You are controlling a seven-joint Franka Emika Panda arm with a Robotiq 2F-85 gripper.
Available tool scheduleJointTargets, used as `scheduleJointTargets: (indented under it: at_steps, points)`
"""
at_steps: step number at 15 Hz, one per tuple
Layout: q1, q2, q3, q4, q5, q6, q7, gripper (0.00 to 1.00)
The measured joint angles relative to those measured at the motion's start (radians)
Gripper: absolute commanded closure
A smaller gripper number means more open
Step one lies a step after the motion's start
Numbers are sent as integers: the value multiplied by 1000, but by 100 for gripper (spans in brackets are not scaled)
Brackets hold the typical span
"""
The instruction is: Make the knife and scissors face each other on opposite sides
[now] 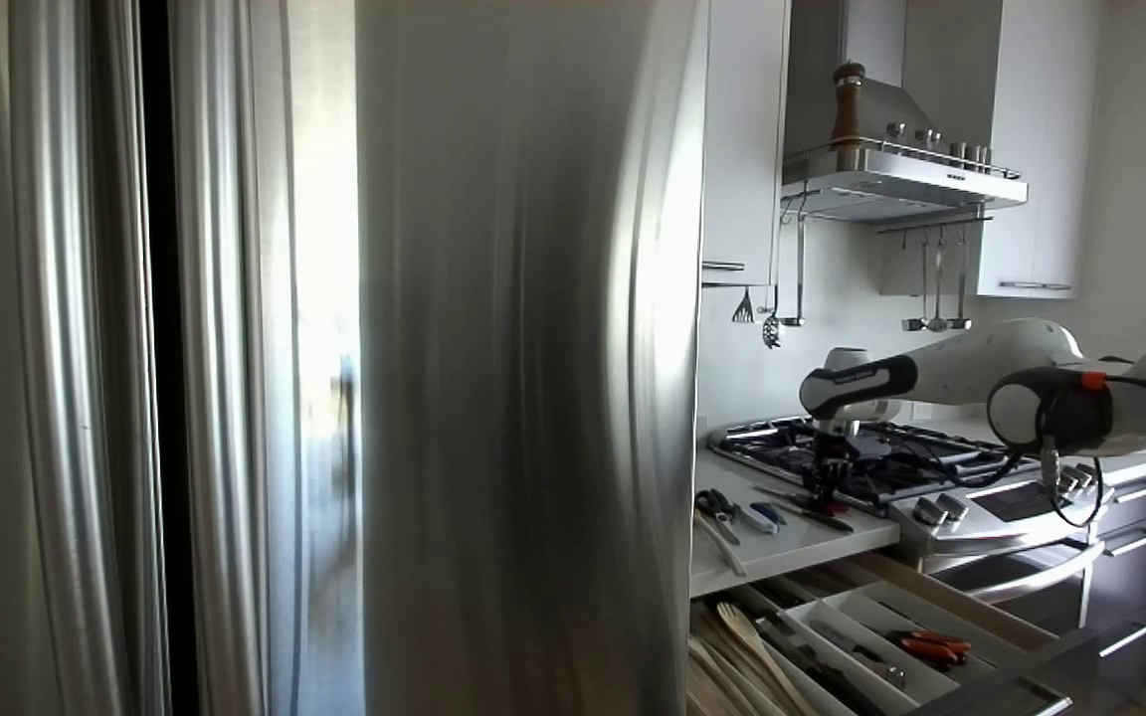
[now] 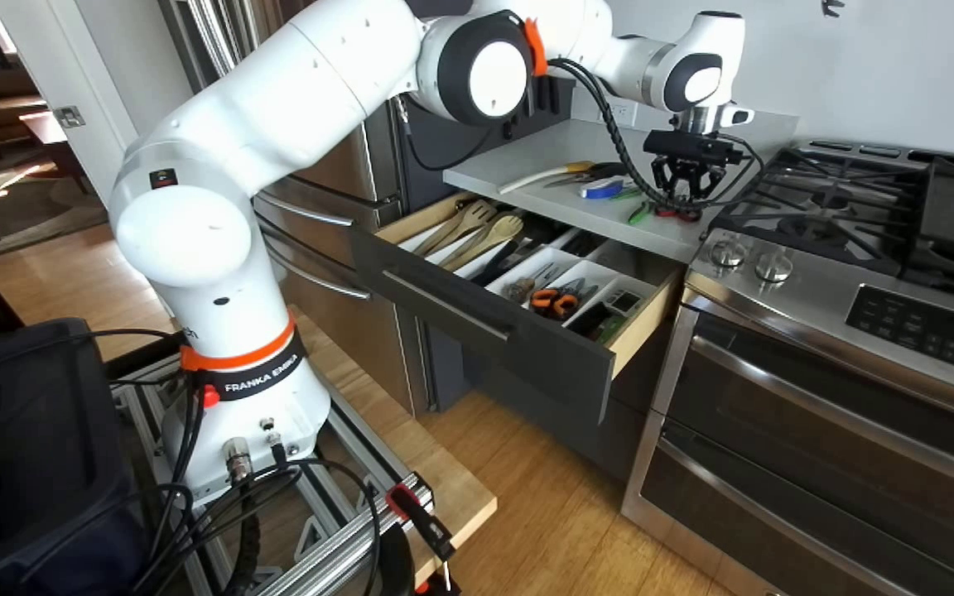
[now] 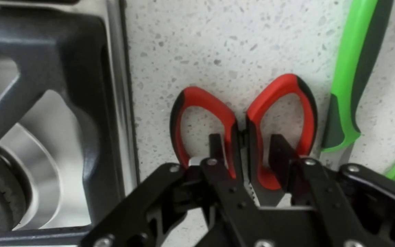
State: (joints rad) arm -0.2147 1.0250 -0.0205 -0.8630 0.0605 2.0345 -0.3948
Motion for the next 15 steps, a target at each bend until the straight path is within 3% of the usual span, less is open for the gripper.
scheduleJointTargets:
  at_steps: [1,15]
  points:
    - [3,4,-3,3,-3,0,0,95]
    - [18,-50,-8,120,-12,5,-2,93]
